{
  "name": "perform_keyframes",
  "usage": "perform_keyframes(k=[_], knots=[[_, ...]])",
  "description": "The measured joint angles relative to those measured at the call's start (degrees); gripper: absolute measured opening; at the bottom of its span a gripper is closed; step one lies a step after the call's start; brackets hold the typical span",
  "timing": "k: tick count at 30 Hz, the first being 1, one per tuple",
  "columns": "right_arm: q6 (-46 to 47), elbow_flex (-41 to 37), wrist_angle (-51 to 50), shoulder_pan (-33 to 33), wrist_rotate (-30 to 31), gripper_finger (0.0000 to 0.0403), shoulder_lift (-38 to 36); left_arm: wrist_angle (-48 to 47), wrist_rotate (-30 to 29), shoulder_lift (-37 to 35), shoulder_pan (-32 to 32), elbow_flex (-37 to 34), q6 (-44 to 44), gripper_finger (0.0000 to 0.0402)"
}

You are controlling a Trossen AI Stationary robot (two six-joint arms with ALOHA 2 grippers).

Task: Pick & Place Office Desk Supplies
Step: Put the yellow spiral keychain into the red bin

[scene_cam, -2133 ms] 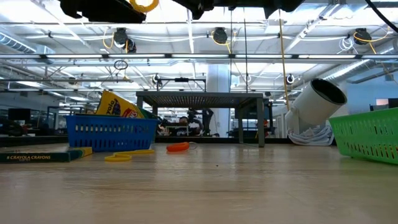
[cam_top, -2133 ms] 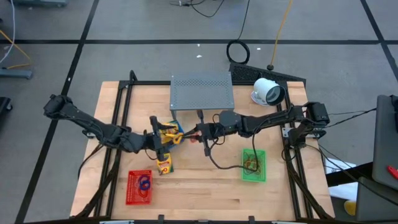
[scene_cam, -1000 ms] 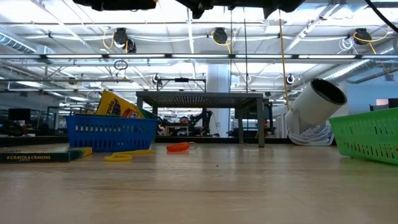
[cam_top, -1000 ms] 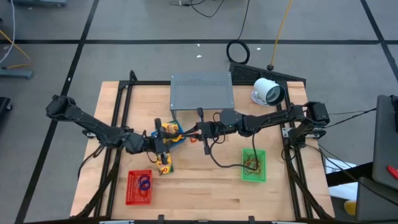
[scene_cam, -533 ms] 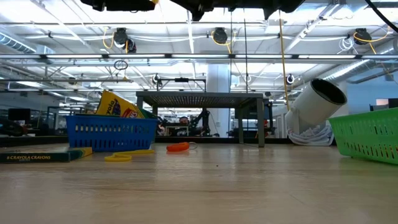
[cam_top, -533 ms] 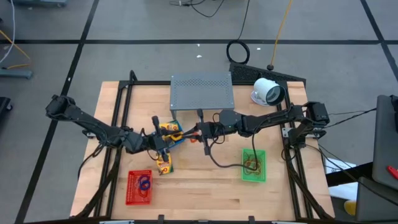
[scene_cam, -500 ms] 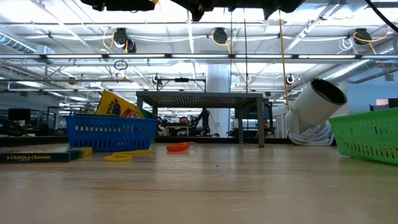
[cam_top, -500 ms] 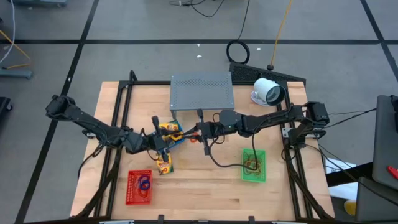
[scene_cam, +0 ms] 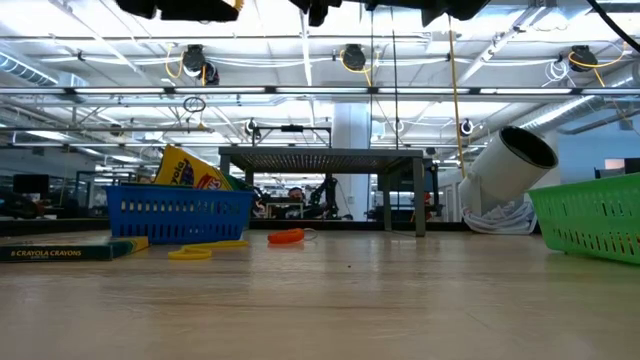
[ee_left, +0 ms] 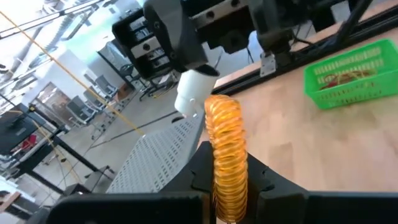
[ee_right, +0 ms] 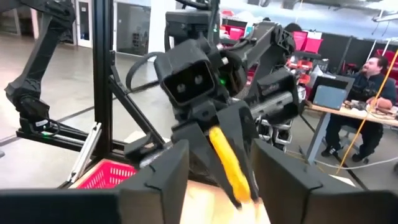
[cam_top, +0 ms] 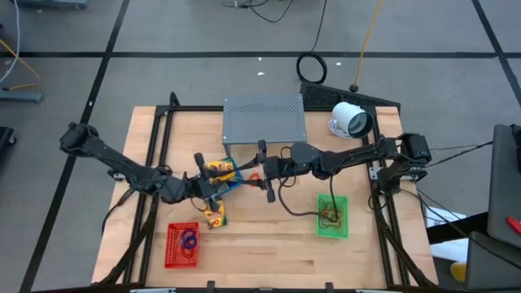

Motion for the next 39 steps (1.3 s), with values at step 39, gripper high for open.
perform_keyframes(k=[39], knots=[[4.2,-11.2,7.4,4.1,19.7,0.0173,-5.2,-50.9,41.0,6.5,-25.5,7.5,-84.1,0.0023]])
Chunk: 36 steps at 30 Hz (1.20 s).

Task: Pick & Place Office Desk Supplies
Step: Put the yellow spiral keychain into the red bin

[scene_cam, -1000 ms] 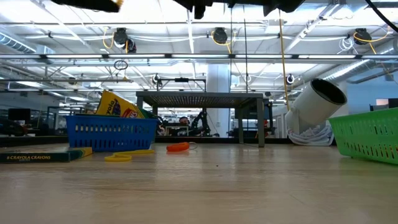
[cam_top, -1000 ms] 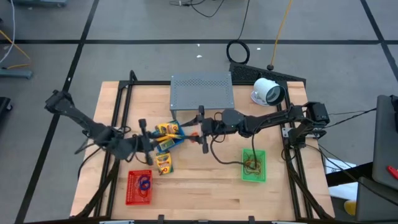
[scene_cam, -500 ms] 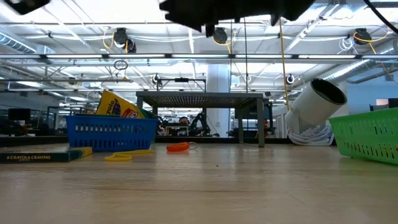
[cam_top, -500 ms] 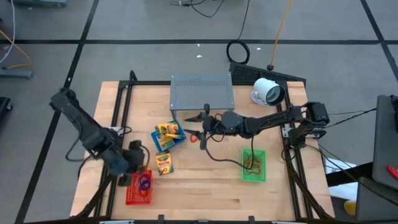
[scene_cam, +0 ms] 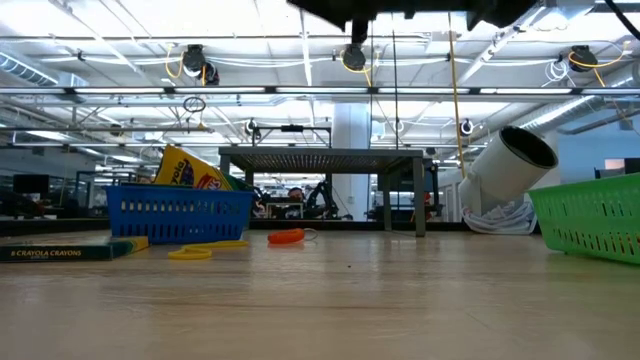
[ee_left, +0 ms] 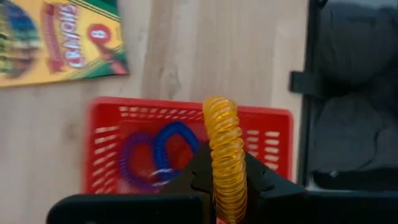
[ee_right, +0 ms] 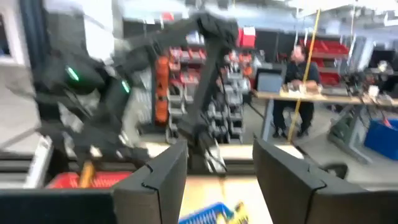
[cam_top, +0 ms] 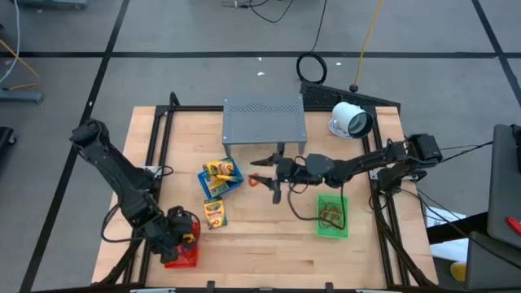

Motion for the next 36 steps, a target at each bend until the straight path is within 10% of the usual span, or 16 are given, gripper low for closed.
perform_keyframes(k=[17,29,36], knots=[[-0.2,-3.6,11.9,4.9,0.5,0.0169,-0.1,2.2,-1.8,-0.2,-6.3,-8.6,-14.8,0.0024],[-0.8,-3.6,11.9,6.7,7.5,0.0169,-0.1,4.1,0.2,-0.2,-7.7,-9.9,-17.3,0.018],[-0.8,-3.5,11.8,6.7,7.5,0.0169,-0.1,2.9,2.8,-0.5,-4.6,-7.2,-17.4,0.0203]])
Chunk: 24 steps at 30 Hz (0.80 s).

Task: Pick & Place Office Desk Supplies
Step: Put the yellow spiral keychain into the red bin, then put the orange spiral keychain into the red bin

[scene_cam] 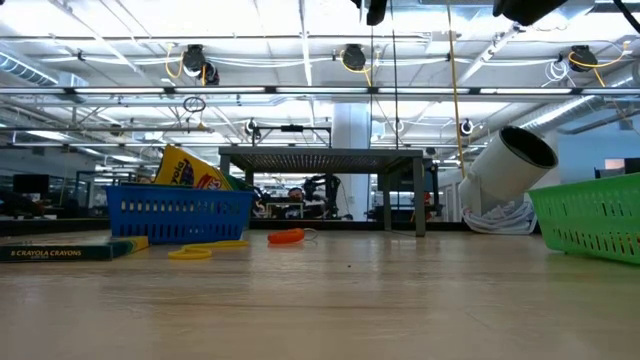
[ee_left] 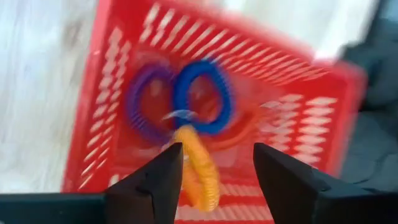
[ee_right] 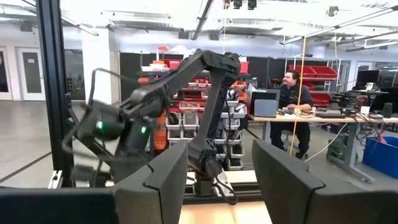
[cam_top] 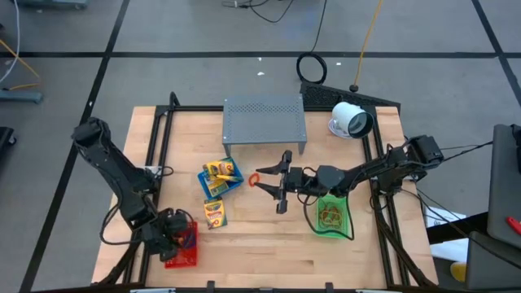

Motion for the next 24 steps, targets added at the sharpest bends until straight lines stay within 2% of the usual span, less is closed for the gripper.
perform_keyframes(k=[4,9,13,15,17,19,24], knots=[[0.0,0.0,-0.6,0.0,0.0,0.0169,0.0,-4.3,0.5,-1.0,3.4,6.9,7.0,0.0183],[-1.0,0.0,-1.1,0.0,0.1,0.0169,0.0,-17.3,-0.2,-1.3,7.0,20.6,15.5,0.0151],[-1.2,0.0,-1.4,0.0,0.2,0.0169,0.0,-26.5,-7.6,-1.3,10.4,29.5,19.9,0.0132],[-1.9,0.0,-1.4,0.0,0.3,0.0169,0.0,-29.0,-11.8,-1.3,13.0,32.7,23.0,0.0128],[-2.8,0.0,-1.4,0.0,0.4,0.0169,0.0,-30.0,-13.5,-1.3,16.5,35.2,27.1,0.0127],[-3.7,0.0,-1.4,0.3,2.2,0.0169,0.0,-29.4,-12.2,-1.2,21.1,36.8,31.4,0.0127],[-11.9,-1.2,-1.3,4.4,12.1,0.0169,-3.3,-29.2,-6.0,2.3,34.2,38.5,40.1,0.0127]])
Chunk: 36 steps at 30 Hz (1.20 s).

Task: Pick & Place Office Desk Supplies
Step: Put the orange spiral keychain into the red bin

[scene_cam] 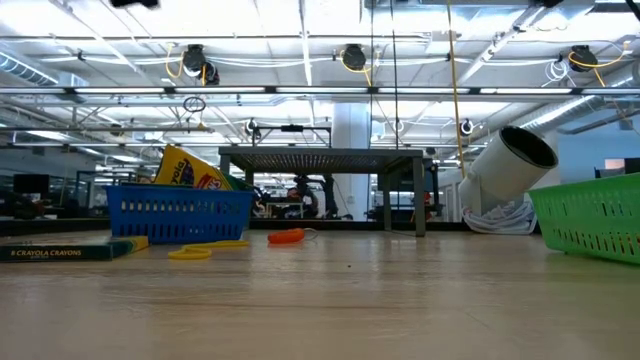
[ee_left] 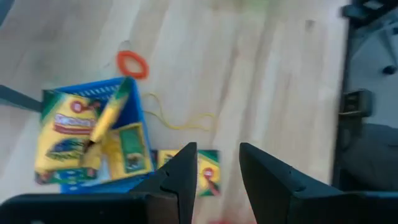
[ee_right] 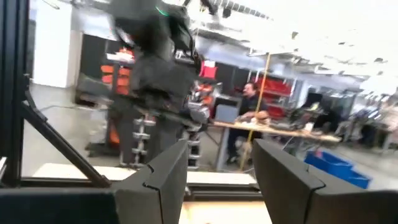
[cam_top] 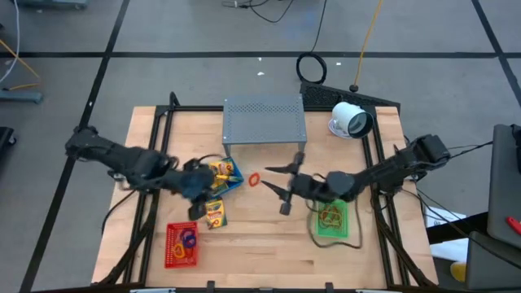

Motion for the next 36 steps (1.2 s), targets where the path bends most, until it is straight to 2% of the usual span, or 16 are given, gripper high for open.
perform_keyframes(k=[4,9,14,19,23,36], knots=[[-5.1,-4.1,0.4,4.4,7.2,0.0169,-4.8,3.4,6.1,2.6,10.1,0.2,8.7,0.0127],[-5.8,-10.1,4.0,7.1,8.9,0.0169,-10.7,10.5,11.5,6.3,21.3,0.2,17.2,0.0127],[-6.0,-16.2,11.3,7.7,8.9,0.0169,-13.1,11.9,6.8,12.9,27.7,0.2,23.8,0.0127],[-7.7,-20.1,19.4,7.7,8.8,0.0169,-13.4,20.3,10.3,20.3,29.1,0.2,28.2,0.0127],[-8.4,-20.4,20.1,7.7,8.6,0.0169,-13.4,23.6,11.7,25.1,29.1,0.2,28.7,0.0127],[-8.7,-20.4,19.7,7.7,8.7,0.0169,-13.4,24.7,7.8,34.4,26.2,0.2,27.1,0.0127]])
